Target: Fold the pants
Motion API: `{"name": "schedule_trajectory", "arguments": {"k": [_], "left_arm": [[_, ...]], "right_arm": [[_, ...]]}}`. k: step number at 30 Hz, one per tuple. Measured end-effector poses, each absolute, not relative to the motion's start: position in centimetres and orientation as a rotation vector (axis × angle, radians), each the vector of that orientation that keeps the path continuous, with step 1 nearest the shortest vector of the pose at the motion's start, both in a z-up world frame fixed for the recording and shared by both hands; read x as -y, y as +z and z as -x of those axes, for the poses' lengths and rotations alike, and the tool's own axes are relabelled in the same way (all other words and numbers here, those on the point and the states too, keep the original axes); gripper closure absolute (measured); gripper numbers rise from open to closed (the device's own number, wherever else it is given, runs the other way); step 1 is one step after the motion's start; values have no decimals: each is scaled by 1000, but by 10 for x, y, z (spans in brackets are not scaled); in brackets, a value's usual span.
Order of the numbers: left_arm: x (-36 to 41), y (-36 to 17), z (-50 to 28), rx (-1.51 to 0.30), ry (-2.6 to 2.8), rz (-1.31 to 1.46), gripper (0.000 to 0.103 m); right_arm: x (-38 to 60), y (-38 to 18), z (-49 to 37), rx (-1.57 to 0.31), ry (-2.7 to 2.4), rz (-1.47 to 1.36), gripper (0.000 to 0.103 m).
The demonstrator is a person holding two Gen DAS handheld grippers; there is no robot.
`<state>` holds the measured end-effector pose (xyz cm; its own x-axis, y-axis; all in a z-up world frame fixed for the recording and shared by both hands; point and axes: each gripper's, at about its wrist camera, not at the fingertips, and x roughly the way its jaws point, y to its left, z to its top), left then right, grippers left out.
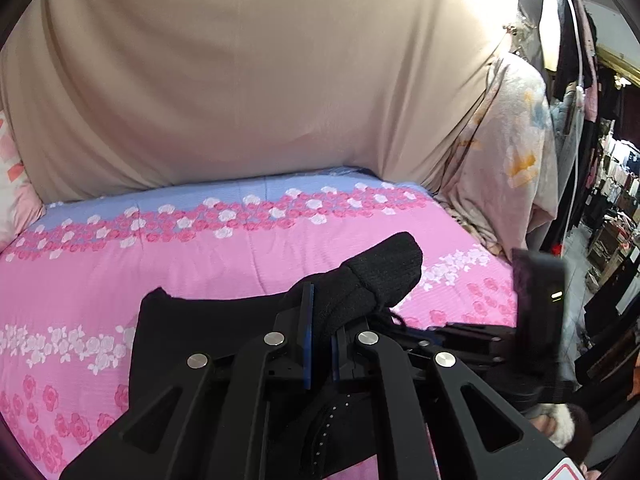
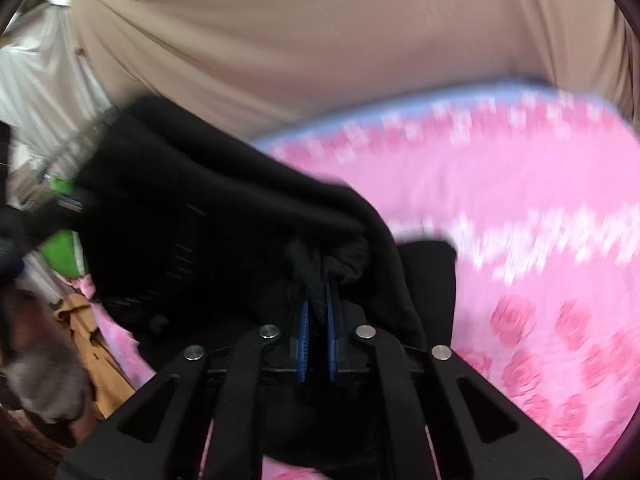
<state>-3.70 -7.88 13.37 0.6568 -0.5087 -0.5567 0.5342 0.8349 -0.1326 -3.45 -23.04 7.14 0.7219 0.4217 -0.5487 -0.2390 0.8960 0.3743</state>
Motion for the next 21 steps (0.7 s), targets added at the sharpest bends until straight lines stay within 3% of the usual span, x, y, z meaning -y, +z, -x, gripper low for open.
{"name": "schedule_trajectory", "arguments": {"k": [2,4,6,12,18,21], "left_arm": [[84,133,37,-617,-601,-46,98],[98,119,30,-667,-626,-55,98],[116,93,23,-745,-644,-74,98],[125,74,35,-768,-671,-76,98],[104,100,32,-709,-628,-24,98],[106,98,30,-735,-627,-43,98]], "right_arm": [[235,62,28,-699,311,-253,97],[244,20,5,-839,205,-224,96],[257,6,8,-843,213,-327,92],[255,45,51,-743,313,-369,91],[238,21,-20,-833,317,-319,92],[271,5,-48,-844,281,-459,99]]}}
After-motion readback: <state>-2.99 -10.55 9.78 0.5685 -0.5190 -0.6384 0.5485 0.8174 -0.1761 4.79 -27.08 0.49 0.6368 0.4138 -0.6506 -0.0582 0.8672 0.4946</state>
